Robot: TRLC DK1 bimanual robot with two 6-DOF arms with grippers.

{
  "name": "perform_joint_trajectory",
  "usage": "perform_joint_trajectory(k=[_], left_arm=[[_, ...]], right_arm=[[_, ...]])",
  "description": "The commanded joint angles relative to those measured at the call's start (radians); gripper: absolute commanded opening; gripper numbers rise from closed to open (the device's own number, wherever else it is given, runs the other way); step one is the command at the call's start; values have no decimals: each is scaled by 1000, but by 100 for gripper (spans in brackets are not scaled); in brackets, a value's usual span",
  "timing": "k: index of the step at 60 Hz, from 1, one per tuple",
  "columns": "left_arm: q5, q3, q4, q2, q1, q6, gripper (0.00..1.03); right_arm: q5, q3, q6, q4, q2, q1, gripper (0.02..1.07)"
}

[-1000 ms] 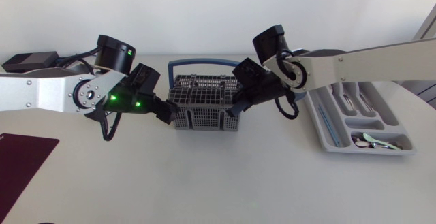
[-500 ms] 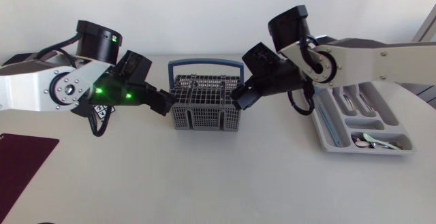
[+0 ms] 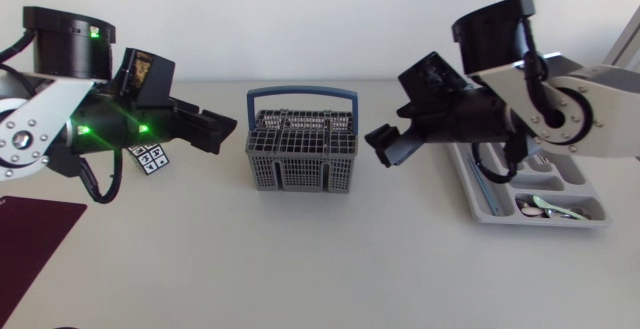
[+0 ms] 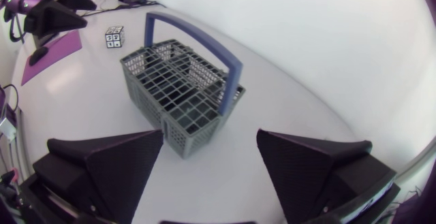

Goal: Transfer all utensils from the basket to the drawer tray.

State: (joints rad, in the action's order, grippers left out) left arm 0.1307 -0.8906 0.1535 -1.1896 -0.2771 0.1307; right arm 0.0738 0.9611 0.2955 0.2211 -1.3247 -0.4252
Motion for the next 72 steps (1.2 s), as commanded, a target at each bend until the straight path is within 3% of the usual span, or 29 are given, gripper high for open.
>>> perform_joint_trajectory(k=[1, 28, 38, 54, 72], left_arm=[[7, 41, 3, 58, 16, -34, 99], [-17, 117, -11, 174, 69, 6, 99], [-82, 186, -75, 254, 65, 50, 99], [-91, 271, -127, 381, 72, 70, 99], [-95, 421, -232, 539, 151, 9, 99]], right_arm=[[-14, -45, 8, 7, 58, 55, 103], [-12, -248, -25, -49, 357, 306, 103], [-19, -335, -10, -81, 476, 362, 103], [-22, -455, 7, -108, 621, 440, 103], [-48, -582, 54, -151, 762, 494, 103]])
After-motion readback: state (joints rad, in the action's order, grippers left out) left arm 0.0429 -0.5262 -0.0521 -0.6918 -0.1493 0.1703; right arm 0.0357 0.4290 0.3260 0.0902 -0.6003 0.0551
